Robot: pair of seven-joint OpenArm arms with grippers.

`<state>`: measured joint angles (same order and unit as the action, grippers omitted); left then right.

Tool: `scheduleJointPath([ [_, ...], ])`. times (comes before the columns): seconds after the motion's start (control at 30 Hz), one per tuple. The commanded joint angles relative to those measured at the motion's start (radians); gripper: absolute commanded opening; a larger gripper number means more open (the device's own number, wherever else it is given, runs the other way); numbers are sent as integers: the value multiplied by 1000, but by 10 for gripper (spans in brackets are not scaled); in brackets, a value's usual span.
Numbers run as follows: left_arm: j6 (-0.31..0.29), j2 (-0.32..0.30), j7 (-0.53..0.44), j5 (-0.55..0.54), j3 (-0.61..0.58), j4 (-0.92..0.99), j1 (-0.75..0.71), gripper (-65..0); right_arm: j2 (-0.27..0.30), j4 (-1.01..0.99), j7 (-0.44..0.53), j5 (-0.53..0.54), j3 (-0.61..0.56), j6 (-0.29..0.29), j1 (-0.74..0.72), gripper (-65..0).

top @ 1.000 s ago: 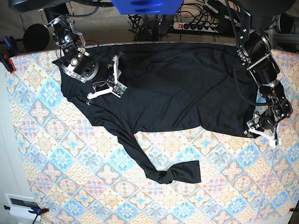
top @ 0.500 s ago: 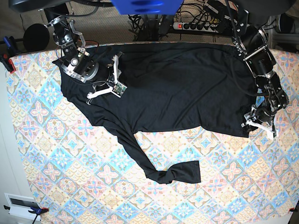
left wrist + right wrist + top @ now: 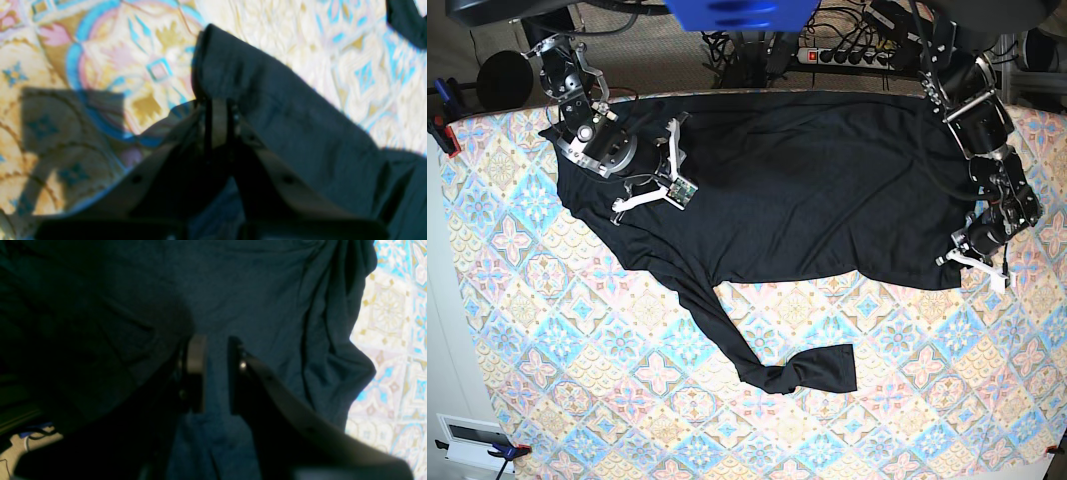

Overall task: Layout the t-shirt on the table in an organized manner, then fold the t-shirt properly
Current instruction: 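Release the left gripper and move it down the shirt side to the hem, then move the right gripper down the shirt side and grasp the hem corner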

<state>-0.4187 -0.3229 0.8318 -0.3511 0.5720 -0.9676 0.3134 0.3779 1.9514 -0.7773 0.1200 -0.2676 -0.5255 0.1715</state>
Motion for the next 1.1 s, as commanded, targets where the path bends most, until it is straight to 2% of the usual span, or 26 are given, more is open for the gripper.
scheduleJointPath([
  [0.0,-4,-14,2,-12,0,-46,5,-649,10,15,17,4,34,8,-13,-547],
  [0.17,-4,-14,2,-105,1,-190,-67,-650,10,-51,15,10,110,8,-36,-549],
  [0.4,-3,-14,-1,-193,9,-290,-145,-650,10,-189,11,186,190,8,-226,-549],
  [0.57,-3,-14,4,-231,119,-291,-165,-650,10,-321,11,223,212,8,-290,-547],
  [0.67,-3,-15,4,-237,136,-291,-191,-650,10,-384,11,221,210,8,-336,-544],
  [0.9,-3,-35,4,-239,139,-291,-217,-650,10,-499,15,220,207,8,-399,-427],
  [1.07,-3,-35,4,-239,139,-291,-222,-650,10,-591,23,220,212,6,-399,-423],
])
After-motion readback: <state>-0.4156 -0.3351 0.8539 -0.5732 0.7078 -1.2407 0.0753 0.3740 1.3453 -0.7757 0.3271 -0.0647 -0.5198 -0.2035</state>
